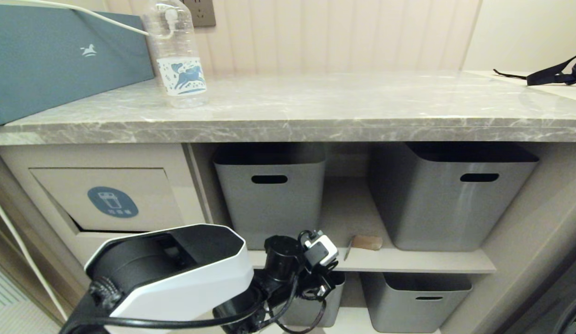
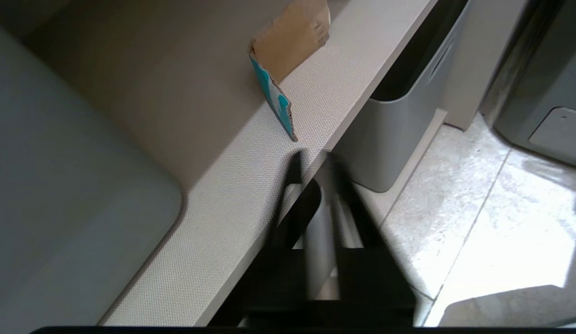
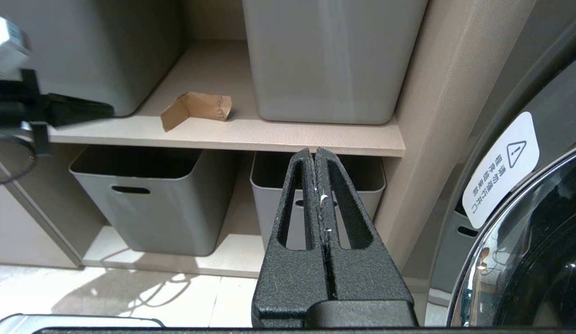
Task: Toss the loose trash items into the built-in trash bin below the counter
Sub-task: Pick up the garbage
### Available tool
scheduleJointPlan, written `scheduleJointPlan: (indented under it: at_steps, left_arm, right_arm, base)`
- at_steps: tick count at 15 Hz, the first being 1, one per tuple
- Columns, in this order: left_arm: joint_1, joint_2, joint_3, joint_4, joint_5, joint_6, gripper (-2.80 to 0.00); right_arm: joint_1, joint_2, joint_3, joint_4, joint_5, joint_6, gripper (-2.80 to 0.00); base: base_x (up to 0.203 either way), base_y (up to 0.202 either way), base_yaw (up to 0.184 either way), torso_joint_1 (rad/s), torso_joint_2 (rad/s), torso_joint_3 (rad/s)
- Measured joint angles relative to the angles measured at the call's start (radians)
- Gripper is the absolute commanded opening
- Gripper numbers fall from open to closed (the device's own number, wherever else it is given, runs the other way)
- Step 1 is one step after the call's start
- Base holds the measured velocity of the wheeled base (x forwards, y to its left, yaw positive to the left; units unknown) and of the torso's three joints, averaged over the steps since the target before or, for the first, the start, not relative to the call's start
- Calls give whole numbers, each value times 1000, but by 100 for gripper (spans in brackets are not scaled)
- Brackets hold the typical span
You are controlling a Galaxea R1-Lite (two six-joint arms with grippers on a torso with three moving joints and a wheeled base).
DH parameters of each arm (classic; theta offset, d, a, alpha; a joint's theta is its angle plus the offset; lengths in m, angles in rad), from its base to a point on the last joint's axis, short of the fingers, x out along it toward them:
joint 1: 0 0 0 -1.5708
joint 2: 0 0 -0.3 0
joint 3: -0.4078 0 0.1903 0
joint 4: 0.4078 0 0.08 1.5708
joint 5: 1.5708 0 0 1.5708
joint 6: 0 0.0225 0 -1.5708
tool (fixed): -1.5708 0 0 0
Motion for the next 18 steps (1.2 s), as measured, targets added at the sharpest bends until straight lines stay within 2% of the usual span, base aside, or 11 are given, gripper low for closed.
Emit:
scheduleJointPlan:
  at_steps: [3,6,7,18]
  left_arm:
    - [0,43,-55,44,0,-14,0]
    - [-4,67,-77,54,0,-127,0]
    - [-5,74,-91,54,-1,-140,0]
    - [10,199,-426,210,-5,-166,0]
  right_arm:
    - [0,0,0,0,0,0,-280]
    - [0,0,0,0,0,0,-280]
    - [0,0,0,0,0,0,-280]
    - [0,0,0,0,0,0,-280]
  base:
    - [0,0,0,0,0,0]
    - [0,0,0,0,0,0]
    - [0,0,0,0,0,0]
    - [0,0,0,0,0,0]
